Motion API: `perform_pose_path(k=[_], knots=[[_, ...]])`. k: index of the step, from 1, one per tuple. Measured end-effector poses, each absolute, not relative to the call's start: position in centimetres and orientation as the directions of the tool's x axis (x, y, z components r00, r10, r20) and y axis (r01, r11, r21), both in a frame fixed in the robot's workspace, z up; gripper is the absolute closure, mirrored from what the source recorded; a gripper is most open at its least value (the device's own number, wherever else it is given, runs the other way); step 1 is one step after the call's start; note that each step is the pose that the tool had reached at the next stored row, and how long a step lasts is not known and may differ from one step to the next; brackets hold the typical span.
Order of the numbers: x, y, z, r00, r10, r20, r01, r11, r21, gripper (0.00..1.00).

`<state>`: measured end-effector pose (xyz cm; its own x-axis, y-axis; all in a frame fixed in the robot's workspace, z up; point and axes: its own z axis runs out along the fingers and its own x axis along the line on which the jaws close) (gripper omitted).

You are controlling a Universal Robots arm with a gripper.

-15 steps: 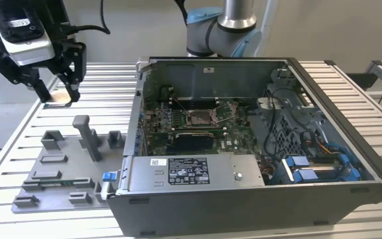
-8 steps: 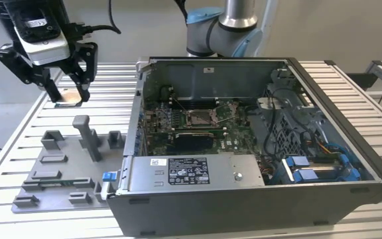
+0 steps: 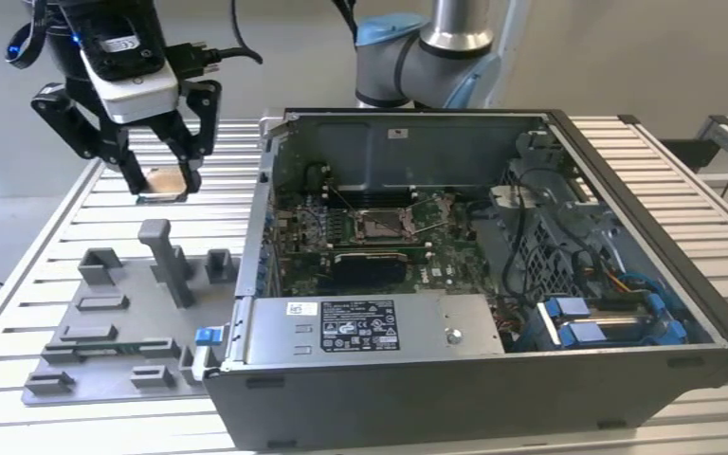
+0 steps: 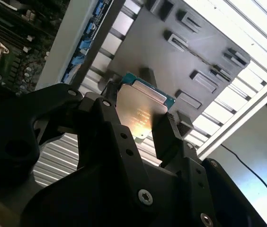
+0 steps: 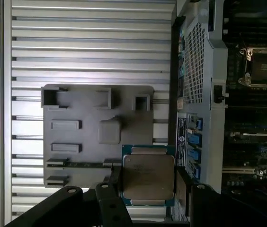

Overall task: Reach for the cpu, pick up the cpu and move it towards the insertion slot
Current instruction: 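Pick up the cpu and move it towards the insertion slot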

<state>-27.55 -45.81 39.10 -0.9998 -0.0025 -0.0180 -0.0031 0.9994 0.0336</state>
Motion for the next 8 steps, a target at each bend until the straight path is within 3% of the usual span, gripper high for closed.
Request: perform_pose_path(k=[8], knots=[[-25.1,-45.8,39.1,-1.0,-0.003,-0.018,-0.003,0.999,0.034,1.0]])
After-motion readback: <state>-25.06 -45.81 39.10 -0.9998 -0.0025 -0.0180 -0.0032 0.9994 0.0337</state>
